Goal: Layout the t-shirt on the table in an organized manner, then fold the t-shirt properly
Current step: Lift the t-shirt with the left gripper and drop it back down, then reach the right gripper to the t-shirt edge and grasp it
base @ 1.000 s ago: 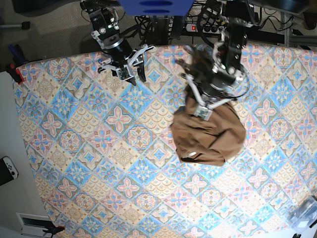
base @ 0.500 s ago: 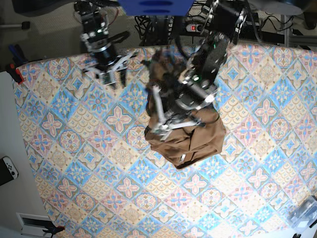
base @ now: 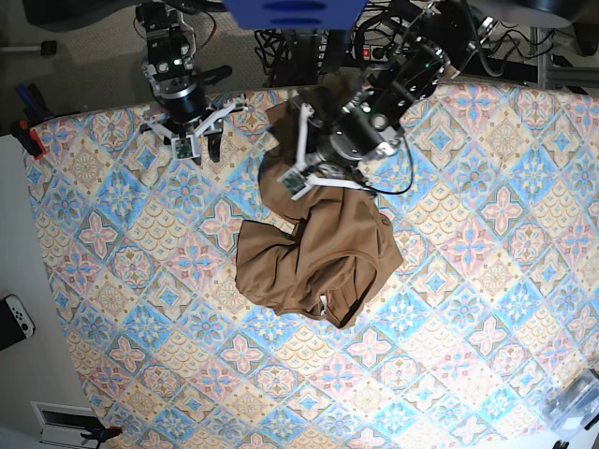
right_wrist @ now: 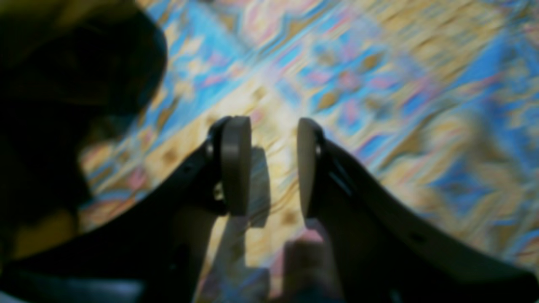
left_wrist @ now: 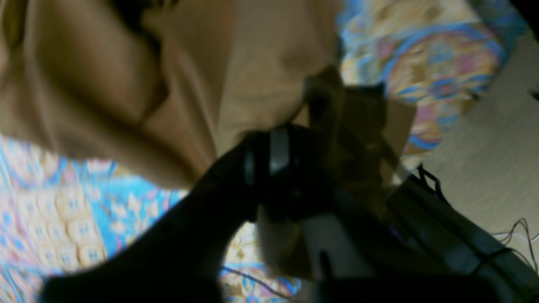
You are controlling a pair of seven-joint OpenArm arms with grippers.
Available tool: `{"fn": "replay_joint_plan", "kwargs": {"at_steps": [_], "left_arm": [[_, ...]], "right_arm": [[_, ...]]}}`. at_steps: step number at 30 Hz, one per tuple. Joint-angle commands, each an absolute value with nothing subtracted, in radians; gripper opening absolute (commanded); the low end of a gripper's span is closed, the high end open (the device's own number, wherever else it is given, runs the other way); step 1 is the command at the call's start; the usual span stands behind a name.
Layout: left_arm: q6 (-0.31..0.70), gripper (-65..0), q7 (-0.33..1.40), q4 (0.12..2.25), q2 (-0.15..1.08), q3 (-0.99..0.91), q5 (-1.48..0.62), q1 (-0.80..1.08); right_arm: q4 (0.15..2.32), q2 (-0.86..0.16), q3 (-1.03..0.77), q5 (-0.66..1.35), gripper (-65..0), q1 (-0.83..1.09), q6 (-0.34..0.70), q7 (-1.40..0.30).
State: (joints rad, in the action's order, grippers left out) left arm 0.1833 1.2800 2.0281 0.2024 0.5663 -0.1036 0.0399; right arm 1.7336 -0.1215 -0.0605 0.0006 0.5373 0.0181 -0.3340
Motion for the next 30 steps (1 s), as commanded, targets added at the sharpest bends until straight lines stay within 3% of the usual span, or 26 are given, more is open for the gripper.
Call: {"fn": "replay_joint_plan", "kwargs": {"at_steps": [1, 4, 6, 11, 22, 30], "left_arm": [[0.182, -52.5, 1.260, 2.061, 0.196, 0.536, -0.101, 0.033], [0.182, -37.3, 1.251, 2.091, 0.196, 0.469, -0.108, 0.064], [0.182, -33.5, 1.198, 2.109, 0.196, 0.460, -0.108, 0.084], [0.183, -33.5, 1.061, 2.107, 0.226, 0.407, -0.105, 0.162], [0.188, -33.3, 0.779, 2.107, 0.229, 0.068, -0.102, 0.360], [0.188, -33.3, 0.731, 2.107, 0.223, -0.021, -0.107, 0.420]], "right_arm": [[1.744, -0.130, -0.065, 0.007, -47.2, 0.538, 0.013, -0.309], [1.727, -0.130, -0.065, 0.007, -47.2, 0.538, 0.013, -0.311], [1.719, -0.130, -0.065, 0.007, -47.2, 0.538, 0.013, -0.311], [1.719, -0.130, -0.064, 0.007, -47.2, 0.538, 0.015, -0.311], [1.736, -0.133, -0.061, 0.005, -47.2, 0.458, 0.018, -0.308], [1.730, -0.133, -0.061, 0.005, -47.2, 0.320, 0.197, -0.312]]}}
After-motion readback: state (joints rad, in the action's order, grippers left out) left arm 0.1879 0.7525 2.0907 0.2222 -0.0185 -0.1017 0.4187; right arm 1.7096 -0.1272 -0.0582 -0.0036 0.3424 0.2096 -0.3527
